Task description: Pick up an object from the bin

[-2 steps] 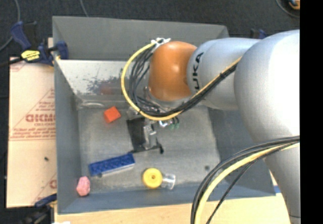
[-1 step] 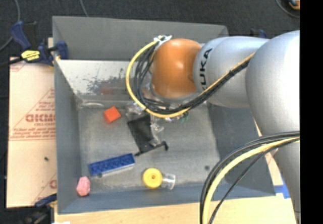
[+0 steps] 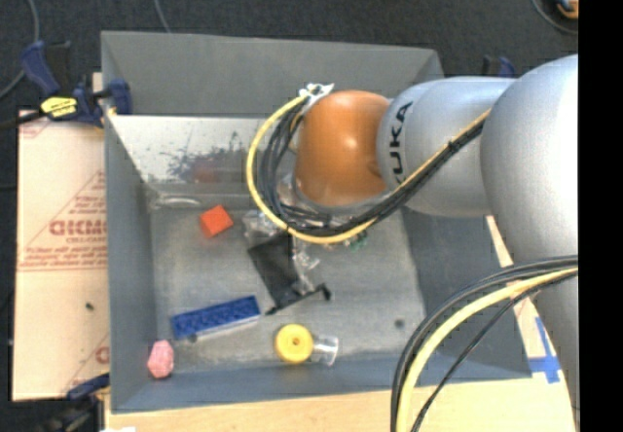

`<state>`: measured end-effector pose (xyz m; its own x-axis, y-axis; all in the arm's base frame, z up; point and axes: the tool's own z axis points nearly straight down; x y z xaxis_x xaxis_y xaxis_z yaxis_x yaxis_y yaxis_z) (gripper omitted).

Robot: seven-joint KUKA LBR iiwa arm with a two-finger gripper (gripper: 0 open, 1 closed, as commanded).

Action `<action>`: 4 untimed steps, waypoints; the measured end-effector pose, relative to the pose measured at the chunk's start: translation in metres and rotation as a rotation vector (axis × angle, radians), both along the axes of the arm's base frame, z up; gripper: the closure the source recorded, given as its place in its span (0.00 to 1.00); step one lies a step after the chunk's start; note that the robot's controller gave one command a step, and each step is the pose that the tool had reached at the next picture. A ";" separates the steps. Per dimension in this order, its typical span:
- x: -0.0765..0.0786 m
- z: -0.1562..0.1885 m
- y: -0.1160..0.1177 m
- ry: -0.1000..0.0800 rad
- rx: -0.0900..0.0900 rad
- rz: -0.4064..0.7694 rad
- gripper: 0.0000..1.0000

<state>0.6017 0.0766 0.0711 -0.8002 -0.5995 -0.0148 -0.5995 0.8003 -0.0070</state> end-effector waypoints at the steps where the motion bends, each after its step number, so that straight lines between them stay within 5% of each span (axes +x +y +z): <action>1: 0.006 0.000 0.010 -0.003 -0.006 0.343 0.00; 2: -0.008 0.000 0.021 -0.003 -0.005 0.377 0.00; 3: 0.001 0.000 0.001 -0.006 -0.002 0.176 0.00; 4: 0.005 0.002 -0.043 -0.008 -0.010 0.663 0.00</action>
Offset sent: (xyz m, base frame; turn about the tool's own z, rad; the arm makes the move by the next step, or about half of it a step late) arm -0.0313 0.0420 -0.0011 0.1869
